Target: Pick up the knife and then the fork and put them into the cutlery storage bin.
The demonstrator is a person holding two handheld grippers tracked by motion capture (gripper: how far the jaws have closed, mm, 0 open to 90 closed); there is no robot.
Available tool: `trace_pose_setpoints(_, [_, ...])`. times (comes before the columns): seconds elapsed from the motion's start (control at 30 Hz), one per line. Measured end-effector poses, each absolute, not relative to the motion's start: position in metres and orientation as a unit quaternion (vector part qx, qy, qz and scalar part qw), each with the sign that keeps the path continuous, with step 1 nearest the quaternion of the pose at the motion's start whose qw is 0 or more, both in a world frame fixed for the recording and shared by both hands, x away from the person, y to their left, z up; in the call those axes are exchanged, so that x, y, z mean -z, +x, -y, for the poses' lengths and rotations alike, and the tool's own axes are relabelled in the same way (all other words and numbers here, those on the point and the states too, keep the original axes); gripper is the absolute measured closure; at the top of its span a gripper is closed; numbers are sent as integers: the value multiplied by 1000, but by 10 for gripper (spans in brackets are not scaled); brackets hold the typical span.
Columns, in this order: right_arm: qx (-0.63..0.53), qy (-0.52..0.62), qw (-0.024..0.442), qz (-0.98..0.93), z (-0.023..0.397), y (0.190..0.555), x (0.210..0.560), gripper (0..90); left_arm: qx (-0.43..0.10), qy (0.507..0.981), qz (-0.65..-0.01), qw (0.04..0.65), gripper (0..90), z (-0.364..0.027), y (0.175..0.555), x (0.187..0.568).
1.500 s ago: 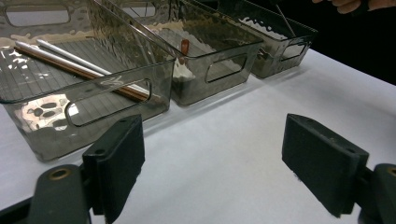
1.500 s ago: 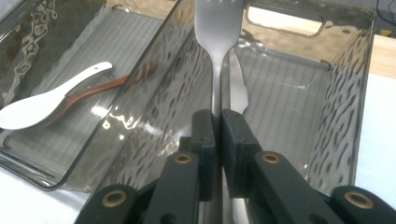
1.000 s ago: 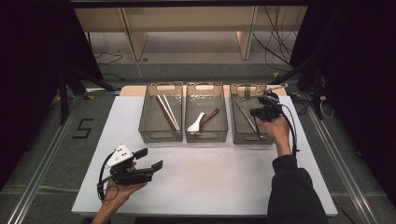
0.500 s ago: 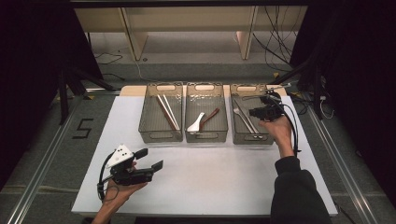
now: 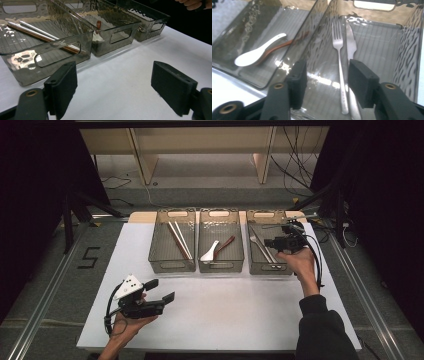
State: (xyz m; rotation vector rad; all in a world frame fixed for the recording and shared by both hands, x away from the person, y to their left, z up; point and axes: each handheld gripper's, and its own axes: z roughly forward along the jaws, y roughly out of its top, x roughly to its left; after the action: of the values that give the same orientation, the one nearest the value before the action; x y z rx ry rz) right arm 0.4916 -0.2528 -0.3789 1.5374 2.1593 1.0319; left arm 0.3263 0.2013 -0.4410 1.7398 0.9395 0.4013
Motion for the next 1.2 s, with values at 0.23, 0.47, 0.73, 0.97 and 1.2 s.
trace_pose_setpoints(0.23, [-382,529,146,-743,249,479,378,437,-168,730,-394,533,204,-201,326,441])
trace_pose_setpoints(0.47, [-412,516,148,-736,245,463,377,385,-167,730,-395,532,201,-201,326,441])
trace_pose_setpoints(0.73, [-441,494,147,-735,240,441,376,290,-166,729,-396,533,193,-200,326,441])
trace_pose_setpoints(0.97, [-458,474,149,-737,233,420,379,226,-166,730,-394,533,184,-201,326,441])
trace_pose_setpoints(1.2, [-472,457,153,-739,227,399,385,221,-167,730,-393,534,182,-201,326,441])
